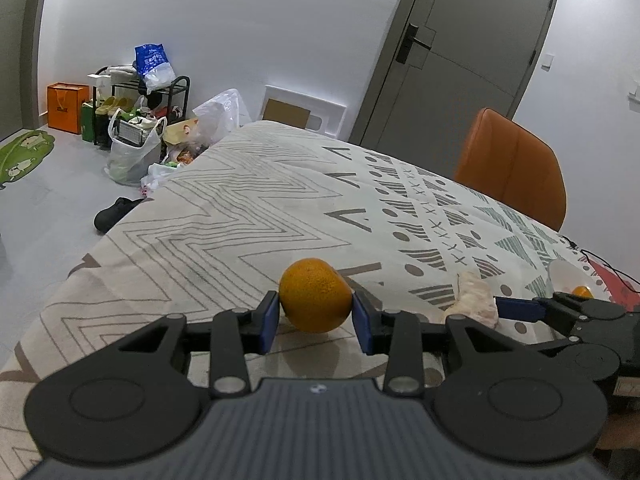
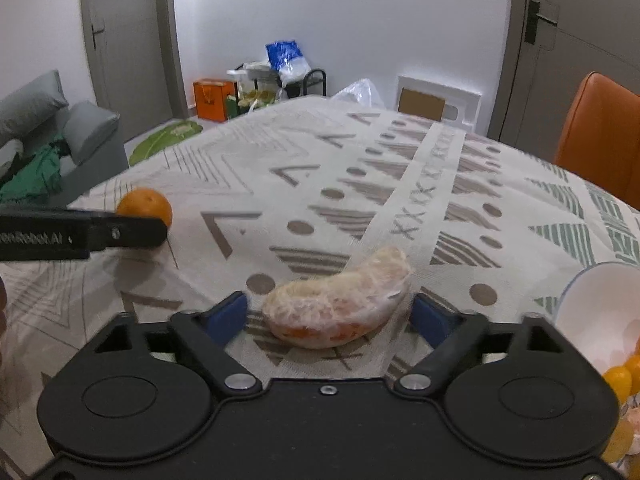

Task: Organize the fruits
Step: 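Grasp the large orange with the left tool while the right tool grasps the wrapped pomelo segment, then carry the orange and pomelo segment over the white bowl and open both tools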

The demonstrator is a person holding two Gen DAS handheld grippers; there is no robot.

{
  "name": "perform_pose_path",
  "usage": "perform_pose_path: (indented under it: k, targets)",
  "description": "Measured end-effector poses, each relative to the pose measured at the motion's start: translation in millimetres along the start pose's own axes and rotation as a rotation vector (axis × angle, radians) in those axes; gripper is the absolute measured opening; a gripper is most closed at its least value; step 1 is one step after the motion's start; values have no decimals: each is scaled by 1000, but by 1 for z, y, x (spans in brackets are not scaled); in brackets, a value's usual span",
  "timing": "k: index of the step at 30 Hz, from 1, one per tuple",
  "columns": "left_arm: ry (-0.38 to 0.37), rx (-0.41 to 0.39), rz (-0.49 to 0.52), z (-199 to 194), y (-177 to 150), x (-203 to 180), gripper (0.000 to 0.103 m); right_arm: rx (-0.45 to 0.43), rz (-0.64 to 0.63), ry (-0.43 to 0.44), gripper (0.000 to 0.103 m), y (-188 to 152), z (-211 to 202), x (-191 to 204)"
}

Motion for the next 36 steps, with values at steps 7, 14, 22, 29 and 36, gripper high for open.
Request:
perform_pose_path:
  k: [7, 14, 22, 29, 36]
  targets:
    - [-11, -10, 9, -3, 1, -5, 38, -19, 16, -3, 71, 1, -11, -3]
    - [-37, -17, 36, -6, 3, -21, 38, -69, 38, -8, 71, 4, -36, -8]
    - [-86, -23, 68, -8, 2, -50, 38, -114, 85, -50, 71, 2, -64, -28]
    - [-125, -18, 104, -7, 0, -74, 38, -140, 126, -97, 71, -4, -84, -50]
    - [-143, -9, 149, -4, -2, -100, 38, -167, 167, -122, 71, -13, -99, -71]
Point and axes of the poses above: each gripper's, at about its wrist camera, not at the fingertips, and z roughly the way its jaws point, x to its left, y to its top, the point moved 6 cm from there along z, roughly the way its jaws point, and after that the axes turned 2 degrees about z, right-handed, at the moved point
